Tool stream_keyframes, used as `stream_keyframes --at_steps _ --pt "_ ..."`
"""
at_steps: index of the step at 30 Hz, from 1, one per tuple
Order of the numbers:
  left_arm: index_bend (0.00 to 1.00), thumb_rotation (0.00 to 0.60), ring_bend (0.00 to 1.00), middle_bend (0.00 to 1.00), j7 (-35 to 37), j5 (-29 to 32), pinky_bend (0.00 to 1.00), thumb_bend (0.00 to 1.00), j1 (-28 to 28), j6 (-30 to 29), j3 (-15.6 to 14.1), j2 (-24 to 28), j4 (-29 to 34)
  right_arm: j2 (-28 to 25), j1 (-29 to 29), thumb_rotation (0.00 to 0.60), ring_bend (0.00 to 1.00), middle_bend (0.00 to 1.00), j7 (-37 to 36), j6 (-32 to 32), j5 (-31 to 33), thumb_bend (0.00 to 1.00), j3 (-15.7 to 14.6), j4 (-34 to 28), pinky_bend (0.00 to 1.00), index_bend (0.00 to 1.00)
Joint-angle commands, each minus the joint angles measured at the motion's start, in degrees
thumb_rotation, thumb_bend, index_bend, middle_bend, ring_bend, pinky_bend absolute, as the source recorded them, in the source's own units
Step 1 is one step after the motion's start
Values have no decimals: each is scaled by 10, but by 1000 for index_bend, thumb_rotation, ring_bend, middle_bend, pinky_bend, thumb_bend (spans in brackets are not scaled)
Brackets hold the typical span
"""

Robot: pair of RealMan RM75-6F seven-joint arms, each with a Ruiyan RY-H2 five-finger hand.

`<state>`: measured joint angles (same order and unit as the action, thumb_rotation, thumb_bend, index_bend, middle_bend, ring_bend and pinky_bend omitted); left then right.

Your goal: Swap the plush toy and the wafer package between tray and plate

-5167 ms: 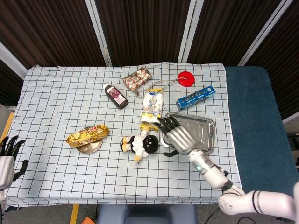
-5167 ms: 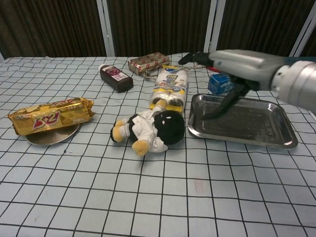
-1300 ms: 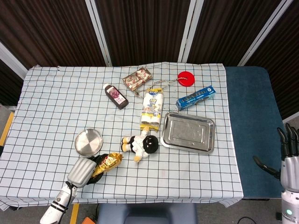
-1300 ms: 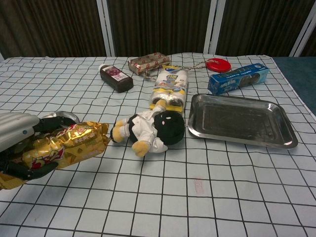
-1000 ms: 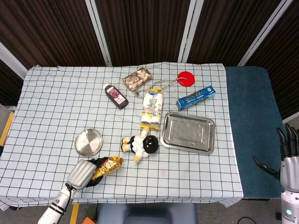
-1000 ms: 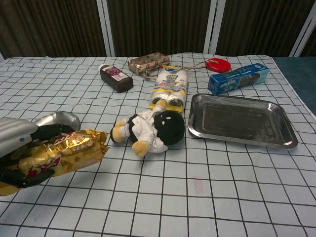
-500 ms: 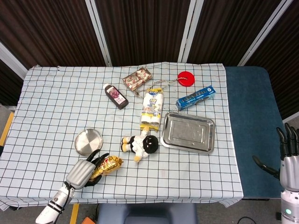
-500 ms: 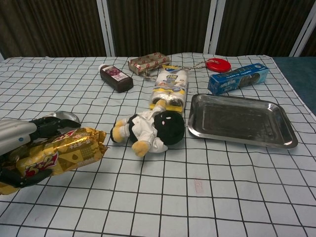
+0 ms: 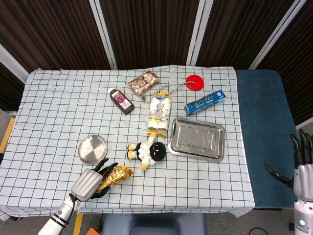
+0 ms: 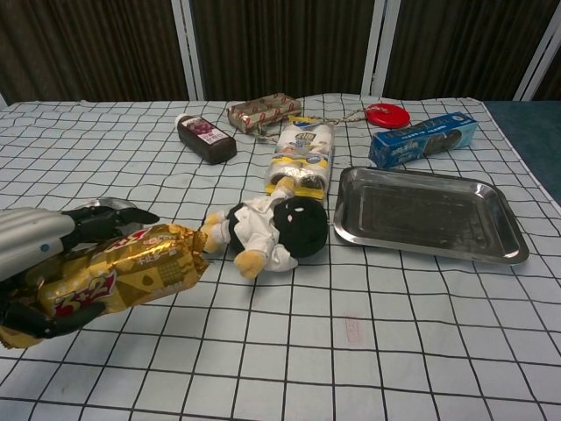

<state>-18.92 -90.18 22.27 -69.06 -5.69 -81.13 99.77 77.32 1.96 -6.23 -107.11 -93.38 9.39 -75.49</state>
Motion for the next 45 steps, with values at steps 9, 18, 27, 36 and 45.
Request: stream_keyframes --at_steps 9,18,27,36,45 --pt "32 600 160 142 -10 23 327 434 35 59 39 -88 -49 -6 -17 600 0 0 -18 -44 -25 111 -7 -3 47 0" --pt "1 600 45 36 -10 29 212 425 56 84 46 -126 -66 -10 -25 600 0 0 -33 -61 -33 110 -7 -5 47 3" --pt "0 600 0 0 12 28 123 359 64 90 43 -113 -45 -9 -24 600 0 0 -28 -56 -32 110 -7 -5 47 5" --pt "0 600 0 0 -2 40 113 328 61 72 54 -97 -41 -9 -25 600 0 0 -24 -54 -31 111 -6 -7 47 5" --pt "0 600 0 0 -16 83 117 334 68 42 116 -95 -68 -8 -24 600 0 0 -23 -54 -35 111 -7 -6 47 6"
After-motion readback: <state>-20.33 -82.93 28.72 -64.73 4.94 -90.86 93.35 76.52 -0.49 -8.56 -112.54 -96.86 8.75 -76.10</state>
